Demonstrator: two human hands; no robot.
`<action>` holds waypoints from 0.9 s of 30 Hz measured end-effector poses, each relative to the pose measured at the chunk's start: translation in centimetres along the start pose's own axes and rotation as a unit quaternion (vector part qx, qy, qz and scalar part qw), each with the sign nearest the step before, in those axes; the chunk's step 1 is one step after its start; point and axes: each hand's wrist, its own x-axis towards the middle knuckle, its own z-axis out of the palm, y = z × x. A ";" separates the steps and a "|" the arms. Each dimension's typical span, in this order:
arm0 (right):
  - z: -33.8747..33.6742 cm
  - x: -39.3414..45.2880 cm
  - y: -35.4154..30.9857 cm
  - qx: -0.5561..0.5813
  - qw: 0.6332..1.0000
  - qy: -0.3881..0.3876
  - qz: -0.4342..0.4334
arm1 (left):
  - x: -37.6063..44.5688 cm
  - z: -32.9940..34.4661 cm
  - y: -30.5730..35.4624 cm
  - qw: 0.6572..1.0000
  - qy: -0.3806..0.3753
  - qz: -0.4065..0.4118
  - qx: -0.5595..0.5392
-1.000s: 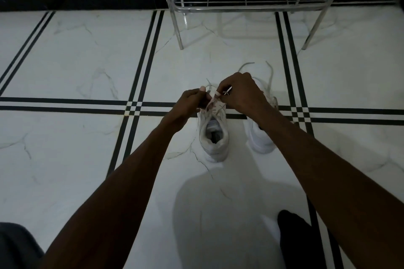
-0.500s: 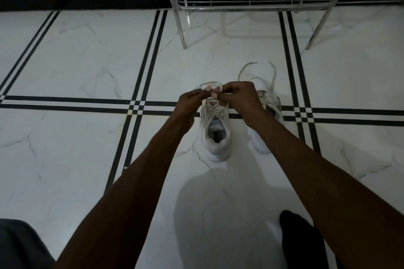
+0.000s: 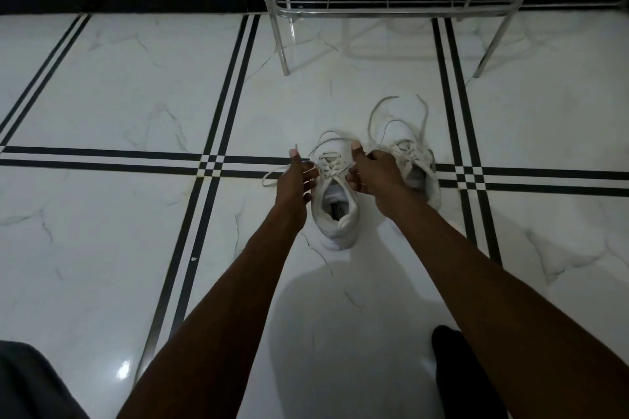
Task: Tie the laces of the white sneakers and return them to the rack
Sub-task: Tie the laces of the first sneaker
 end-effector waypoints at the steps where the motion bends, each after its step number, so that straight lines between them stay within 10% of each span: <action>1: -0.1 0.0 0.0 -0.010 1.000 -0.026 0.004 | 0.1 0.2 0.1 1.000 -0.018 -0.003 0.016; 5: -0.8 -0.4 0.7 -0.069 0.991 -0.102 -0.056 | 0.7 0.7 0.2 0.990 -0.027 0.036 0.136; 16: 0.8 1.1 1.9 -0.185 0.975 0.046 -0.110 | -0.7 0.9 -0.4 0.893 0.120 0.255 0.351; 27: 1.5 3.5 4.9 -0.073 0.992 0.107 -0.013 | -1.1 1.8 -1.2 0.926 0.204 0.165 0.272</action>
